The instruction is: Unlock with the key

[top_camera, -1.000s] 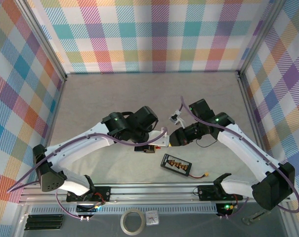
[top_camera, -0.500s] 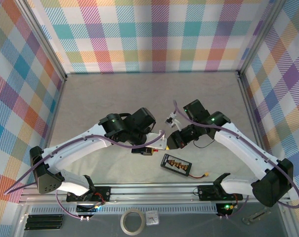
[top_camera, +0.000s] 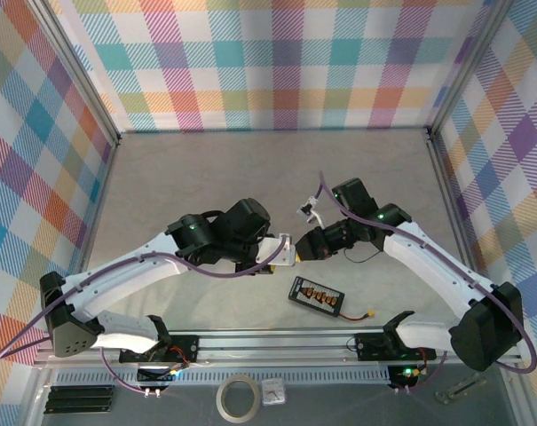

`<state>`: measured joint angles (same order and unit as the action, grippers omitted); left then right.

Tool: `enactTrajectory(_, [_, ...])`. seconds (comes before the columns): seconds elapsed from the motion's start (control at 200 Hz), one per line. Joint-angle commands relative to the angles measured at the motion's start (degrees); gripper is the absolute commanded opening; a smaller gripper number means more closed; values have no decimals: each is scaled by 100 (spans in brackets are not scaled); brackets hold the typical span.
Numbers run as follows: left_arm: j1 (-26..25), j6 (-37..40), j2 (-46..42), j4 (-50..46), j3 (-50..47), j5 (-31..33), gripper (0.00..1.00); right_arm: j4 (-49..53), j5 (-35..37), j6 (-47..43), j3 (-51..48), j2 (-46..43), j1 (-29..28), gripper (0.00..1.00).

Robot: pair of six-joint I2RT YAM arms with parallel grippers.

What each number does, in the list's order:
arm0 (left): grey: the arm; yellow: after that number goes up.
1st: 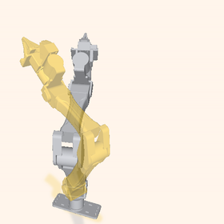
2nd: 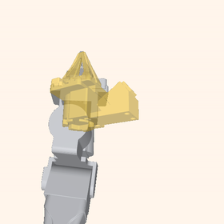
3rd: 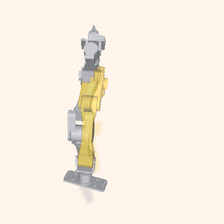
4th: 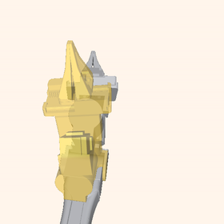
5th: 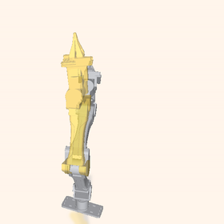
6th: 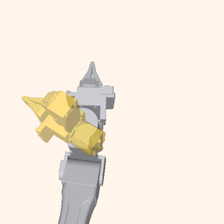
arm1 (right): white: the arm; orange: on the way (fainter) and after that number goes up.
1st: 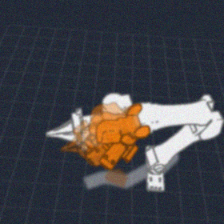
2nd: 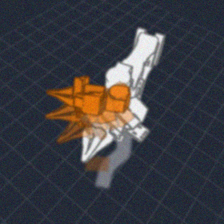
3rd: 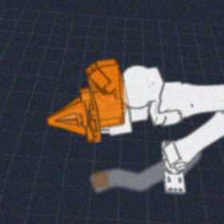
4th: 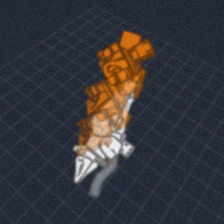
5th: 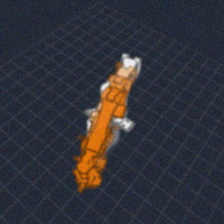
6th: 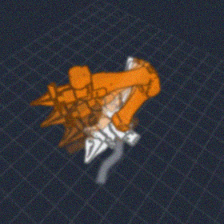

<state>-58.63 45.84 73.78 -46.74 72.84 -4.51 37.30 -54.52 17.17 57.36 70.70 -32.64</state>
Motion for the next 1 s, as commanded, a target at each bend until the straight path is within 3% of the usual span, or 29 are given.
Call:
enactTrajectory(0.0, [-281, -126, -315, 1580, 19, -741, 0, -1053, -294, 387, -39, 74, -6, 0])
enactTrajectory(0.155, [-363, -124, -70, 1020, 264, -1081, 0, -157, -11, -466, 234, 161, -16, 0])
enactTrajectory(0.25, [-656, 37, 128, 967, 332, -912, 0, 89, 134, -689, 427, 437, -91, 0])
enactTrajectory(0.395, [-669, -234, 242, 1492, 425, -1048, 0, -496, 216, -338, 362, 669, -371, 0])
enactTrajectory(0.635, [-667, -564, 443, 1983, 511, -1387, 0, -1845, 305, 398, -266, 164, -388, 0])
enactTrajectory(0.705, [-667, -641, 480, 2125, 446, -1406, 0, -1746, 410, 543, -265, 112, -324, 0])
enactTrajectory(0.775, [-676, -675, 482, 2254, 361, -1098, 0, -1619, 278, 856, -194, 232, -193, 0])
enactTrajectory(0.85, [-676, -728, 397, 2617, 95, -453, 0, -1422, 663, 1377, -102, 217, -85, 0])
enactTrajectory(0.995, [-755, -381, 171, 3603, -672, 894, 0, -1958, 487, 3587, -334, 173, 537, 0])
